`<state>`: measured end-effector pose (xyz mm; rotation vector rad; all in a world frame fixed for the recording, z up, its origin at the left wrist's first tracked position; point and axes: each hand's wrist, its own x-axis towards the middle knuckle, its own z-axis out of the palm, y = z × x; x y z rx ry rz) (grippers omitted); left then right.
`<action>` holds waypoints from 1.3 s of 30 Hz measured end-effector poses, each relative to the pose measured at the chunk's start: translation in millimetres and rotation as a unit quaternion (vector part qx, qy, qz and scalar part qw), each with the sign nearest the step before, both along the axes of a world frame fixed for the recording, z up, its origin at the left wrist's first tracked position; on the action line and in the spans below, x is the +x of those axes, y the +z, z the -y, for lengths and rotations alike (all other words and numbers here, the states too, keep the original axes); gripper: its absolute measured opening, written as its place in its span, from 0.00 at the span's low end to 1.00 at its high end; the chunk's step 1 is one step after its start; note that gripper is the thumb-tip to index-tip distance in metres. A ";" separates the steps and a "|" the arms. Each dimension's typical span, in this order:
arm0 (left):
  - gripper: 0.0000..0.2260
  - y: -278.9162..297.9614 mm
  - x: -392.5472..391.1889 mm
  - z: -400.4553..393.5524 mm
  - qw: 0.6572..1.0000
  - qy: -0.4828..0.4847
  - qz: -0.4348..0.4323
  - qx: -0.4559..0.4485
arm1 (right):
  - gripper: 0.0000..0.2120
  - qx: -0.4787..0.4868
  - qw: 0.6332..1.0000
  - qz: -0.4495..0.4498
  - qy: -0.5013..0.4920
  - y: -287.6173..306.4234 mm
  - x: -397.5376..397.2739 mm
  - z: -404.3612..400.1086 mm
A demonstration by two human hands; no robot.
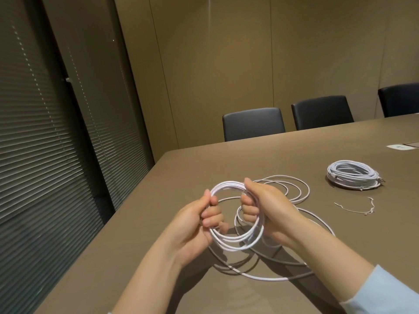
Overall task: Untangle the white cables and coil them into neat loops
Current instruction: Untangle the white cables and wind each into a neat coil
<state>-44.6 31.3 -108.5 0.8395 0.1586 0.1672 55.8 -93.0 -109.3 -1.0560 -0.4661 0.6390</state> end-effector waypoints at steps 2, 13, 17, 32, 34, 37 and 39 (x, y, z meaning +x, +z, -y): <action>0.11 5.1 -3.0 -9.3 0.999 0.009 0.023 -0.027 | 0.19 -0.064 0.996 0.063 0.025 -2.1 -1.1 -0.1; 0.16 6.6 -34.1 -100.7 0.961 0.180 0.133 -0.164 | 0.15 -0.445 0.704 0.542 -0.111 -23.5 34.3 19.9; 0.17 -1.7 -43.2 -123.3 0.941 0.235 0.148 -0.193 | 0.18 -0.471 0.693 0.509 -0.198 -27.1 63.5 35.0; 0.15 -4.5 -31.7 -116.3 0.916 0.390 0.081 -0.053 | 0.12 -0.355 0.656 0.633 -0.207 -12.7 7.4 10.6; 0.15 -2.6 -29.0 -109.5 0.920 0.386 0.070 -0.012 | 0.08 -0.407 0.626 0.647 -0.157 -9.4 -9.4 8.9; 0.16 2.6 -24.7 -94.6 0.918 0.384 0.064 0.070 | 0.07 -0.453 0.552 0.696 -0.077 -7.0 -29.8 7.2; 0.16 5.2 -22.0 -85.4 0.916 0.375 0.063 0.128 | 0.09 -0.421 0.534 0.731 -0.059 -10.0 -37.0 5.4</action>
